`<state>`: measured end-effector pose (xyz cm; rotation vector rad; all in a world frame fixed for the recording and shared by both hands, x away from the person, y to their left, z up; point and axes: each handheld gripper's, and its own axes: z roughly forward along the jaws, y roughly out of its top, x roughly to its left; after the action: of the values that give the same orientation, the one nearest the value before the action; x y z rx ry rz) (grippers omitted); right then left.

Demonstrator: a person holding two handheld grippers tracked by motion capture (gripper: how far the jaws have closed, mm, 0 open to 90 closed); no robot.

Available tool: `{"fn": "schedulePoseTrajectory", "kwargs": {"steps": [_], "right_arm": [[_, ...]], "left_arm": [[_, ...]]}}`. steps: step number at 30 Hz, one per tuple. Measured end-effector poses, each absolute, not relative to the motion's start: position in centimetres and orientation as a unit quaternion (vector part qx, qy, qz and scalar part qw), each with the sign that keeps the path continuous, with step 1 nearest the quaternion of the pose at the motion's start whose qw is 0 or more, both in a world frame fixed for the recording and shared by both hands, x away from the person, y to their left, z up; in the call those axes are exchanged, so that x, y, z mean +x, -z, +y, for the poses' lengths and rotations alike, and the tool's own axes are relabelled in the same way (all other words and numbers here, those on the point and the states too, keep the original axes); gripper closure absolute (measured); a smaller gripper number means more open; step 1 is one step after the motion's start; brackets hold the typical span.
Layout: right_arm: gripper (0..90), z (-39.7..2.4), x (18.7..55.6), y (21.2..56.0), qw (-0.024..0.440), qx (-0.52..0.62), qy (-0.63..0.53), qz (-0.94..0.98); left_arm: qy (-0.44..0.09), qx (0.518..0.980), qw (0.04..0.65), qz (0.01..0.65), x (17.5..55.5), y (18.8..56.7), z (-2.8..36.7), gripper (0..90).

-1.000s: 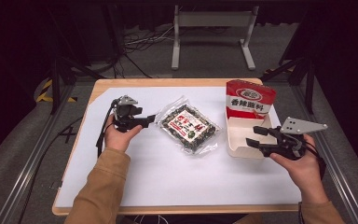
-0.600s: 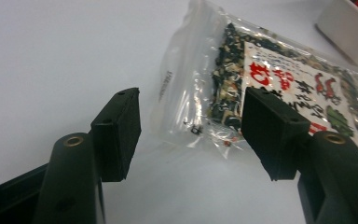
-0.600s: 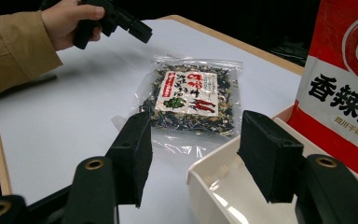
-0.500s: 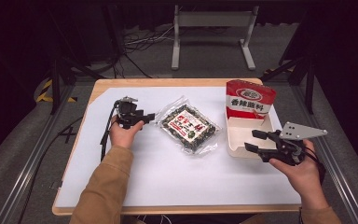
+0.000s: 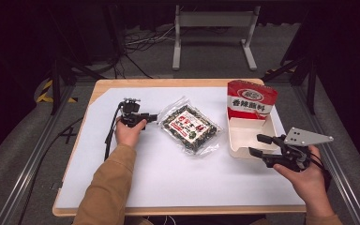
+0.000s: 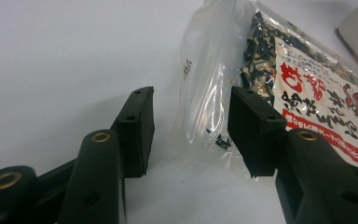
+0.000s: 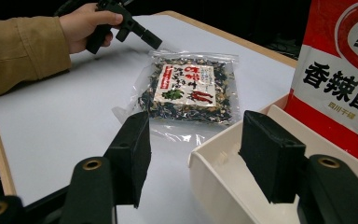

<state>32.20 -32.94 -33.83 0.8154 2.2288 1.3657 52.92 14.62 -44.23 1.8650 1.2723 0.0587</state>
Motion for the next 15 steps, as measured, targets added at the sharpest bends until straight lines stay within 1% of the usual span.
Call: {"fn": "schedulePoseTrajectory", "kwargs": {"steps": [3,8,10,14,15], "right_arm": [[42.3,-32.93,32.12,33.87,0.202,0.292,-0.487,0.798],[41.8,-32.80,32.02,34.05,0.203,0.292,-0.482,0.800],[41.6,-32.80,32.02,34.10,0.203,0.293,-0.483,0.800],[41.1,-32.74,32.04,34.10,0.203,0.292,-0.482,0.801],[41.1,-32.74,32.04,34.10,0.203,0.292,-0.482,0.801]], "left_arm": [[-0.021,0.745,0.428,0.511,53.10,44.49,14.60,50.9],[-0.005,0.744,0.425,0.515,53.28,44.84,14.51,52.6],[0.005,0.743,0.429,0.514,53.31,44.94,14.46,53.6],[0.024,0.744,0.432,0.509,53.25,44.97,14.29,59.0],[0.024,0.744,0.432,0.509,53.25,44.97,14.29,58.6]]}}
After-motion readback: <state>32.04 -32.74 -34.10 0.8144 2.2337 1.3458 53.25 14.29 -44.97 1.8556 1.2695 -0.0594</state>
